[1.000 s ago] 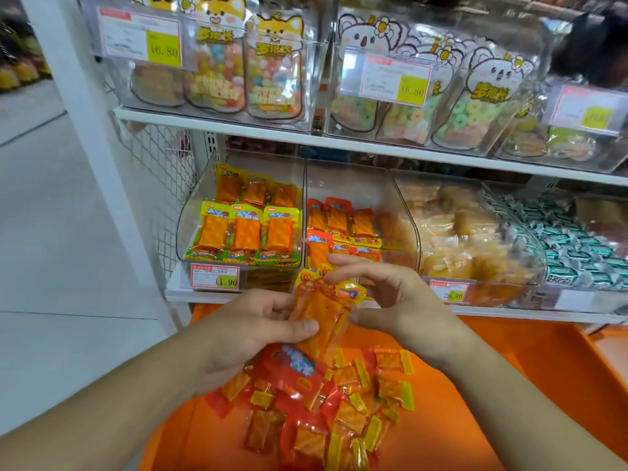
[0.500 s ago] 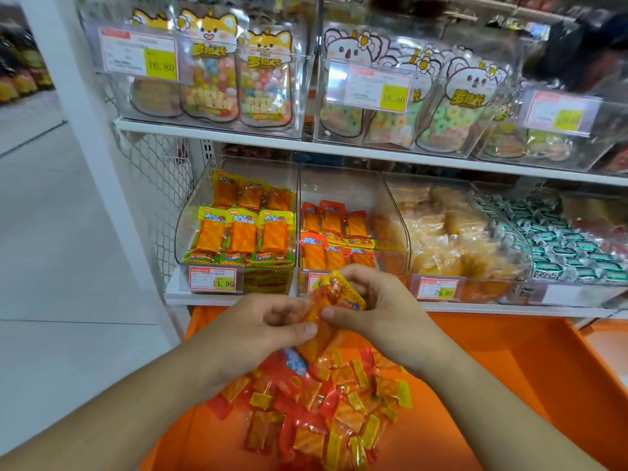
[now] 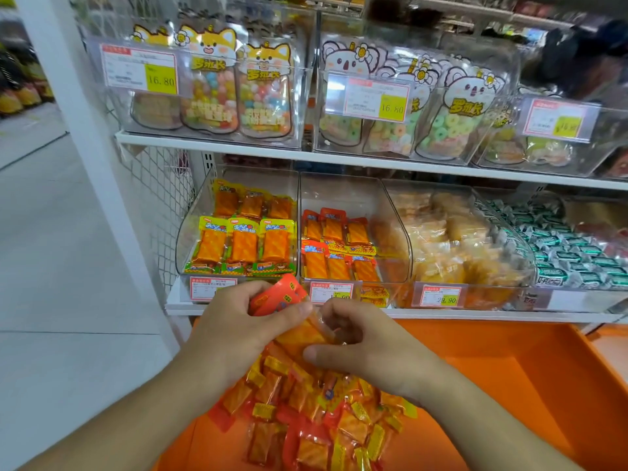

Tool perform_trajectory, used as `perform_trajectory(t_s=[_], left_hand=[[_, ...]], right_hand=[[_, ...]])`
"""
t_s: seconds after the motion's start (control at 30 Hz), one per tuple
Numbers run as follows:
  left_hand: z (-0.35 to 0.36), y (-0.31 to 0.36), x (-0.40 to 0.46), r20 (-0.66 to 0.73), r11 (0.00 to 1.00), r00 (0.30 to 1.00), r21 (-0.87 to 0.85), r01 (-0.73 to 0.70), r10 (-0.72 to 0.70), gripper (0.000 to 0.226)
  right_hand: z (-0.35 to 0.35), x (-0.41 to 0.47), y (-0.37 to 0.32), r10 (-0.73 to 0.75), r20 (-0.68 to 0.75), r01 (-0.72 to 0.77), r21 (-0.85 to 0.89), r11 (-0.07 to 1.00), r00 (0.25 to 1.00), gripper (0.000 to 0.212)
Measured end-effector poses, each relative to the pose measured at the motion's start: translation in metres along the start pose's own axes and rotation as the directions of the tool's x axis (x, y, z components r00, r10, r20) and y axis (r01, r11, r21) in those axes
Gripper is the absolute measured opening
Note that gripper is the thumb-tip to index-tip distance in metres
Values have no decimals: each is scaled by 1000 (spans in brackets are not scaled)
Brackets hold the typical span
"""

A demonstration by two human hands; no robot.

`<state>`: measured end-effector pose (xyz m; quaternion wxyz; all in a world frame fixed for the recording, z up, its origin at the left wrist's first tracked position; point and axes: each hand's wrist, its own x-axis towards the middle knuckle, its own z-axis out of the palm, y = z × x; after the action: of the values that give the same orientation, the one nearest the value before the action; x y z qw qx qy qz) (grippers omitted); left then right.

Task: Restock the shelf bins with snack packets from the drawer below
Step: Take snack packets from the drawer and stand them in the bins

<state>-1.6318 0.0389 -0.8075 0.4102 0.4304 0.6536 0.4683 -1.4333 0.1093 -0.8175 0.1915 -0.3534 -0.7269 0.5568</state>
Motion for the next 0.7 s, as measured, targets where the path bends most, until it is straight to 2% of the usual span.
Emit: perform_trajectory(t_s=[0.1,0.17,0.2,0.27,0.33,0.43,0.63,0.7], left_hand=[[0,-1,1,21,994,1000,-107,-6,8,54],[0,-2,2,97,974,995,-227,18,4,46],[0,-1,1,133,967,991,-253,19,15,42],[2,-4,-1,149,972,988,-235,4,32,41],[5,-6,-2,119,979,993,-203,0,25,40],[6,-8,0,93,979,996,-205,14,5,32],[10,-8,0,52,985,998,-168,-33,42,29],[12,-8,-1,40,988,998,-147,-39,45,28]], right_hand=[[4,-1,1,-19,-54,20,19,1000,998,25],[6,1,0,-6,-108,19,125,992,994,24],[7,2,2,3,-128,21,188,982,992,32],[11,3,-1,28,-153,11,246,969,988,50],[13,3,4,34,-176,8,235,972,984,42],[13,-1,-1,61,-138,-23,266,964,989,32],[10,1,-5,40,-143,-10,201,980,989,35],[7,1,-4,55,-145,-27,187,982,988,25]])
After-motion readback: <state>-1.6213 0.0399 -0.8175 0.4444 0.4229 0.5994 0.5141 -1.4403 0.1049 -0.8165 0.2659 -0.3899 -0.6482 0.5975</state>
